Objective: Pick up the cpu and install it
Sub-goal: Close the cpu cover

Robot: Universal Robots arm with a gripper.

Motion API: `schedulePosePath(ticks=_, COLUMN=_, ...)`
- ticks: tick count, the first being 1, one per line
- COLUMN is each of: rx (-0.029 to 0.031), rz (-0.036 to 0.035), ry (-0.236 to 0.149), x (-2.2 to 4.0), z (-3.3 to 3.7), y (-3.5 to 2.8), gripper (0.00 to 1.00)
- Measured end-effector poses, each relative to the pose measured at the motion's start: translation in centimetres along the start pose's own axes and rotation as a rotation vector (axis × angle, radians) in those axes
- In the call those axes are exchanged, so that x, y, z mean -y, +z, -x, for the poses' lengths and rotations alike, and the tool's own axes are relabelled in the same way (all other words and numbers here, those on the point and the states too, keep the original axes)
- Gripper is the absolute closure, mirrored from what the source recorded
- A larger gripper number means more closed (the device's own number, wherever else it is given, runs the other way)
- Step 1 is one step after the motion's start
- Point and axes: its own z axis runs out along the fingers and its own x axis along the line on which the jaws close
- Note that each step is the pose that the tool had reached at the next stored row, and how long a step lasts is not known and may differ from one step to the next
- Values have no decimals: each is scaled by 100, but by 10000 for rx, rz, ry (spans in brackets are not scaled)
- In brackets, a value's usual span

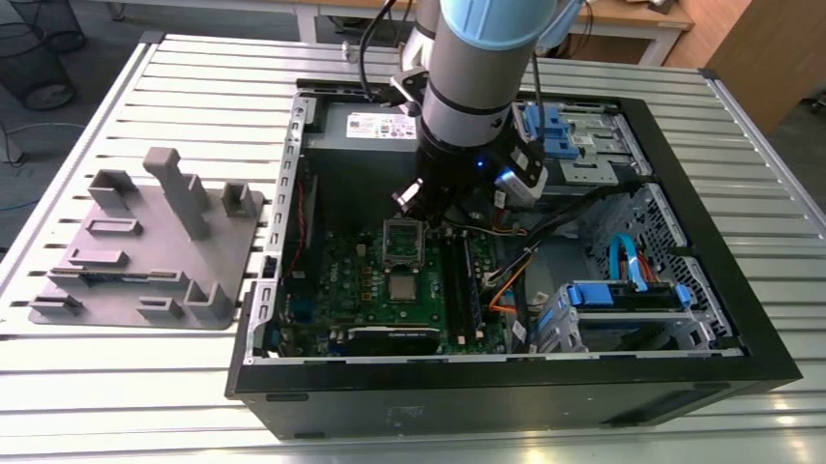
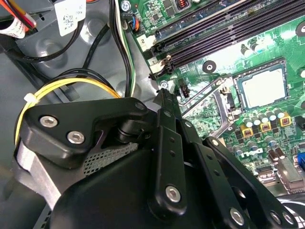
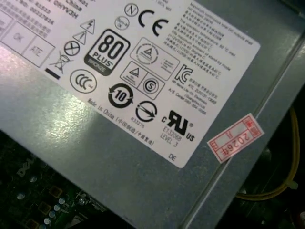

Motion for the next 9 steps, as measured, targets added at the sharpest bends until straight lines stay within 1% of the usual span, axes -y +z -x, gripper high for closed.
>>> schedulePosePath(ticks=3, rx=-5, rz=-1, ry=-19, x=-1, z=1, y=-5, gripper=89)
schedulePosePath(ticks=6, rx=-10, rz=4, ry=-115, x=-2, z=1, y=-21, gripper=89)
schedulePosePath(ticks=9, rx=-13, rz=8, ry=-177, x=-3, z=1, y=-22, gripper=89)
